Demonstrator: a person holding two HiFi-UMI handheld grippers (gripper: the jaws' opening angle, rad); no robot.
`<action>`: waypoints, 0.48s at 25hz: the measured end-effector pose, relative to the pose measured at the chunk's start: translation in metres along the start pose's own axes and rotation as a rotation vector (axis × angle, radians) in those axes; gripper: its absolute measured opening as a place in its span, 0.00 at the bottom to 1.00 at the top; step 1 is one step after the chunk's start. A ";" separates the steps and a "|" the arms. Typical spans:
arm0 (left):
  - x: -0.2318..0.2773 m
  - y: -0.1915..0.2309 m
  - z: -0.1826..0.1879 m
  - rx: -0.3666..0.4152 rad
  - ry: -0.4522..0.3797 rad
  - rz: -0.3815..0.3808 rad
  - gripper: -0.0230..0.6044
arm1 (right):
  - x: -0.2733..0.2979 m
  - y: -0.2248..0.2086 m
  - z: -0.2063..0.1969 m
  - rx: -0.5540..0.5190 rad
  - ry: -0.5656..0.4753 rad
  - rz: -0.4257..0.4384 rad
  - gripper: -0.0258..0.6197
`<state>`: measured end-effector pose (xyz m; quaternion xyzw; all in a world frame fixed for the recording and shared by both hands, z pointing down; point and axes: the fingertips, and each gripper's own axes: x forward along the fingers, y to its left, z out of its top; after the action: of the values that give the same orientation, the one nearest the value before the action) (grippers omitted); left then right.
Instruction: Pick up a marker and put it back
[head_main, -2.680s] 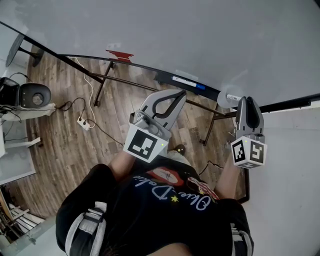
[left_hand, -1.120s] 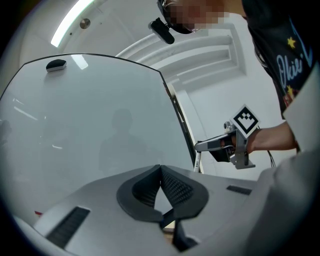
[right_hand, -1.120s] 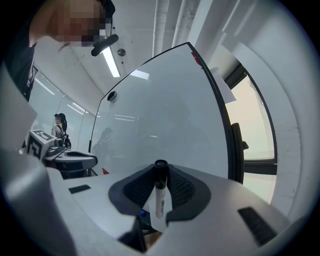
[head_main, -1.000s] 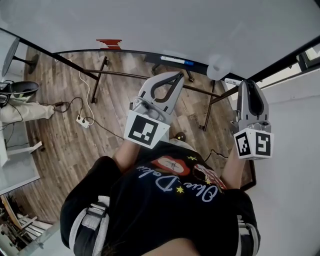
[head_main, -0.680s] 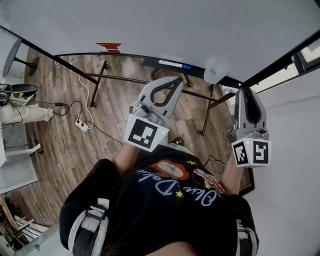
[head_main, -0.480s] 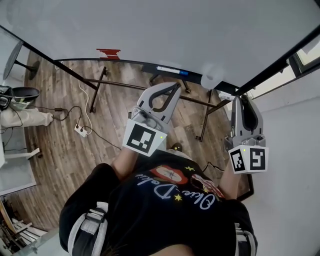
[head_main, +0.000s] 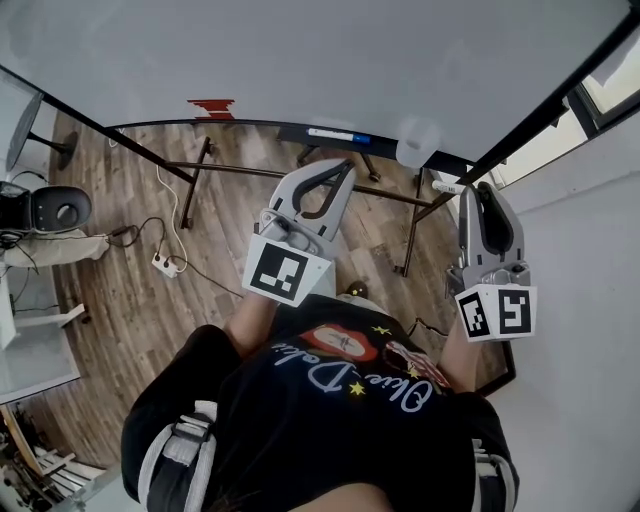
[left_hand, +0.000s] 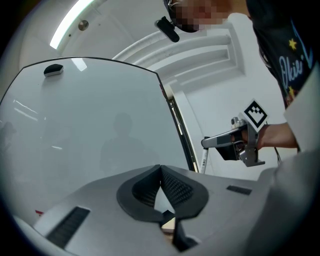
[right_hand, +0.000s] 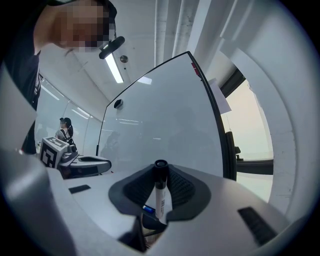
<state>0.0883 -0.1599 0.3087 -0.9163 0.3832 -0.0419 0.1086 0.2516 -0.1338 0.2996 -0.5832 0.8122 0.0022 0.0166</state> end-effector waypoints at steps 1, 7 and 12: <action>-0.001 -0.001 0.000 0.000 0.000 0.000 0.04 | -0.001 0.001 0.000 0.000 0.000 0.000 0.15; -0.004 -0.005 0.000 0.000 -0.006 -0.003 0.04 | -0.008 0.003 -0.002 0.002 -0.001 -0.001 0.15; -0.005 -0.006 0.000 0.003 0.001 -0.006 0.04 | -0.011 0.003 -0.001 0.007 -0.001 -0.005 0.15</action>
<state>0.0890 -0.1516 0.3103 -0.9173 0.3805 -0.0433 0.1095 0.2520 -0.1229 0.3013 -0.5849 0.8109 -0.0005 0.0194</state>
